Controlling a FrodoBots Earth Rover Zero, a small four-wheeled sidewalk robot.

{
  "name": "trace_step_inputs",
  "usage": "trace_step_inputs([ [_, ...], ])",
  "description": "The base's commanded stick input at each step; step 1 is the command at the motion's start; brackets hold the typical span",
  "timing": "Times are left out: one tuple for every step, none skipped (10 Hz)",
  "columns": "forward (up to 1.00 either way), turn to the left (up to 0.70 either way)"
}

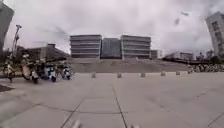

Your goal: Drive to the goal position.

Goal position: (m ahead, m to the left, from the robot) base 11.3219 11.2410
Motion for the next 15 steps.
trace_step_inputs([
  [1.00, 0.00],
  [1.00, 0.00],
  [1.00, 0.00],
  [1.00, 0.00],
  [1.00, 0.00],
  [1.00, 0.00],
  [1.00, 0.00],
  [1.00, 0.00],
  [1.00, 0.00],
  [1.00, 0.00],
  [1.00, 0.00],
  [1.00, -0.02],
  [1.00, -0.13],
  [1.00, 0.00],
  [1.00, 0.00],
])
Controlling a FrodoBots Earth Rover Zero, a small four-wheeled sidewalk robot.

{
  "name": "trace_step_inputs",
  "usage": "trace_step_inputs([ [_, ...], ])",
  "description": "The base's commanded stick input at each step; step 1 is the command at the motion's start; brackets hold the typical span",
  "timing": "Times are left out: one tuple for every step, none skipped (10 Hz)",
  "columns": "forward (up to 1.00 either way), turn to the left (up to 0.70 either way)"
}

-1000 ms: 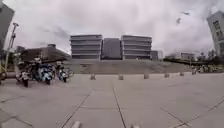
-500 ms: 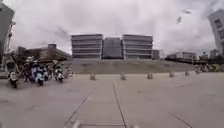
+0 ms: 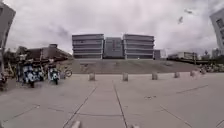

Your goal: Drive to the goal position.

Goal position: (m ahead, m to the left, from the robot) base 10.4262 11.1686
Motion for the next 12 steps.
trace_step_inputs([
  [1.00, -0.09],
  [1.00, -0.14],
  [1.00, -0.12],
  [1.00, 0.00],
  [1.00, -0.11],
  [1.00, -0.15],
  [1.00, -0.03],
  [1.00, 0.00],
  [1.00, -0.02],
  [1.00, -0.05],
  [1.00, -0.04],
  [1.00, 0.00],
])
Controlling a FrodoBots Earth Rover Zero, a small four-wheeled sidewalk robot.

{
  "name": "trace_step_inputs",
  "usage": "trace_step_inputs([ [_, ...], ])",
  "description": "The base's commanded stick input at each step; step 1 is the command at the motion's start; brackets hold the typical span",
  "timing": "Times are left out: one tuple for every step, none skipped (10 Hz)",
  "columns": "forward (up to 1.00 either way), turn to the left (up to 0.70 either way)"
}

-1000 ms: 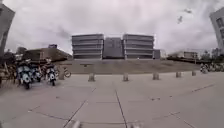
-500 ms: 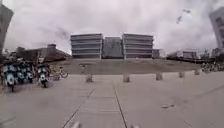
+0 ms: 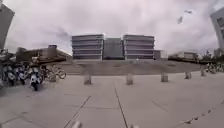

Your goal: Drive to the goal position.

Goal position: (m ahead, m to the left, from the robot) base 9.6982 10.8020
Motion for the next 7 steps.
trace_step_inputs([
  [1.00, 0.00],
  [1.00, 0.00],
  [1.00, 0.00],
  [1.00, 0.00],
  [1.00, 0.00],
  [1.00, 0.00],
  [1.00, 0.00],
])
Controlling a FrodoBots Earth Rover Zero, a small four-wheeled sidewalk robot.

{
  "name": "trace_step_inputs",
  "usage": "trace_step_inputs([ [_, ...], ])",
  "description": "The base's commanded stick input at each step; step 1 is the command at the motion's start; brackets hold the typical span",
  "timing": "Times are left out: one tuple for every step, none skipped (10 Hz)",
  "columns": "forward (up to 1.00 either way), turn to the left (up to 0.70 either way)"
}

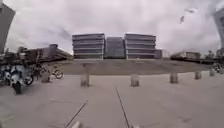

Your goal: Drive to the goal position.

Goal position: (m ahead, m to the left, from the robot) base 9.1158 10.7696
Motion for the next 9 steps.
trace_step_inputs([
  [1.00, 0.00],
  [1.00, -0.08],
  [1.00, -0.13],
  [1.00, -0.01],
  [1.00, -0.06],
  [1.00, -0.07],
  [1.00, 0.00],
  [1.00, -0.05],
  [1.00, -0.19],
])
